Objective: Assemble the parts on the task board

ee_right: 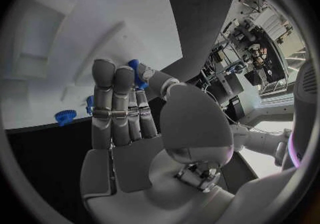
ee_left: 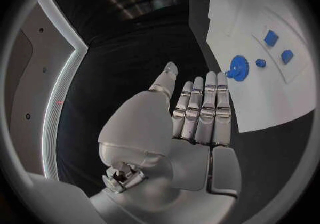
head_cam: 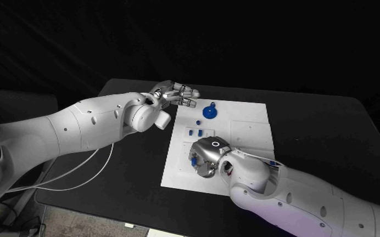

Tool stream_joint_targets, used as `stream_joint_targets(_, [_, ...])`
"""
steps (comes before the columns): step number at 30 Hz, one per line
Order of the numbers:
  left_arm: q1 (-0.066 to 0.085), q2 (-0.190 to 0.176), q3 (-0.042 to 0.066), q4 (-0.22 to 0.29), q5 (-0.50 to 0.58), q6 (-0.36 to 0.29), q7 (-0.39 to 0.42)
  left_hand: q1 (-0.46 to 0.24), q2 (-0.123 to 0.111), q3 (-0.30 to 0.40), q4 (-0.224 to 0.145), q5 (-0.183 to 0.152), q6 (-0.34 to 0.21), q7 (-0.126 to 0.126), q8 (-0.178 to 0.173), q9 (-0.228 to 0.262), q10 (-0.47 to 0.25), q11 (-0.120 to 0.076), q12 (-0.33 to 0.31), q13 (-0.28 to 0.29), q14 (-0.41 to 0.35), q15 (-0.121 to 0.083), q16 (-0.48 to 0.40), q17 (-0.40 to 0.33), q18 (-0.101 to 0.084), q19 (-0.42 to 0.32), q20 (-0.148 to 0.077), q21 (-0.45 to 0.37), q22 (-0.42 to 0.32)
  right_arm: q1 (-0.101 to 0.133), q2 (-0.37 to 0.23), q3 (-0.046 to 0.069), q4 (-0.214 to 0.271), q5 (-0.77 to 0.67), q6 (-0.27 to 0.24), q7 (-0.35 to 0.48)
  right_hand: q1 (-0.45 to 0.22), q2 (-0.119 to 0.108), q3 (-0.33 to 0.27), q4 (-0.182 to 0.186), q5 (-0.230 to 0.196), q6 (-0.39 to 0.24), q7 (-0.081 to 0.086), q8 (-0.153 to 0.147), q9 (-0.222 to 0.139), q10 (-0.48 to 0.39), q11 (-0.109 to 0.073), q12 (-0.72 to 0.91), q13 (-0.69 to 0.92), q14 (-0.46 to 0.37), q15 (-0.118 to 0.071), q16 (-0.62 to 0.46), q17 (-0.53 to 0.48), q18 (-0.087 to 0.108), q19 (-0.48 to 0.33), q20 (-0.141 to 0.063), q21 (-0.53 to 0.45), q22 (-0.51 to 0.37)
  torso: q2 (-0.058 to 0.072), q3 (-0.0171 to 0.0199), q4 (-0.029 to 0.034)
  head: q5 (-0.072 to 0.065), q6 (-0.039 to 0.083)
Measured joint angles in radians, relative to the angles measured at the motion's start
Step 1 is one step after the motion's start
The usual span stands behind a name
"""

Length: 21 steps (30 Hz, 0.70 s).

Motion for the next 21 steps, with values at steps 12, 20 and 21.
stream_joint_targets(12, [0.0, -0.002, 0.0, 0.0, -0.001, 0.003, -0.004, 0.0, 0.0, 0.0, 0.0, 0.0, 0.0, 0.0, 0.0, 0.0, -0.001, 0.001, 0.0, 0.0, 0.0, 0.0, 0.0, 0.0, 0.0, 0.0, 0.0, 0.0, 0.0, -0.001, -0.005, 0.0, 0.005, 0.032, -0.053, 0.007, 0.036, -0.023, -0.033, -0.016, -0.004, -0.036, -0.006, 0.0, 0.0, -0.061, 0.016, 0.0, 0.0, -0.006, 0.013, 0.012, -0.039, 0.009, -0.001, 0.009, -0.032, -0.056, 0.0, 0.0004, -0.0007, -0.006, 0.001])
stream_joint_targets(20, [0.0, -0.004, 0.0, 0.0, -0.001, 0.005, -0.006, 0.0, 0.0, 0.0, 0.0, 0.0, 0.0, 0.0, 0.0, 0.0, -0.001, 0.001, 0.0, 0.0, 0.0, 0.0, 0.0, 0.0, 0.0, 0.0, 0.0, 0.0, 0.0, -0.001, -0.028, 0.001, 0.024, 0.048, -0.111, 0.017, 0.036, -0.023, -0.029, -0.012, -0.004, -0.036, -0.006, 0.0, 0.0, -0.061, 0.016, 0.0, 0.0, -0.008, 0.015, 0.022, -0.05, 0.016, -0.001, 0.009, -0.012, -0.067, 0.0, 0.0009, 0.0002, -0.01, 0.002])
stream_joint_targets(21, [0.0, -0.005, 0.0, 0.0, -0.001, 0.005, -0.006, 0.0, 0.0, 0.0, 0.0, 0.0, 0.0, 0.0, 0.0, 0.0, -0.001, 0.001, 0.0, 0.0, 0.0, 0.0, 0.0, 0.0, 0.0, 0.0, 0.0, 0.0, 0.0, -0.001, -0.033, 0.002, 0.029, 0.051, -0.118, 0.019, 0.033, -0.026, -0.034, -0.008, -0.004, -0.036, -0.006, 0.0, 0.0, -0.061, 0.016, 0.0, 0.0, -0.008, 0.015, 0.024, -0.052, 0.017, -0.001, 0.009, -0.004, -0.068, 0.0, 0.0009, 0.0004, -0.01, 0.002])
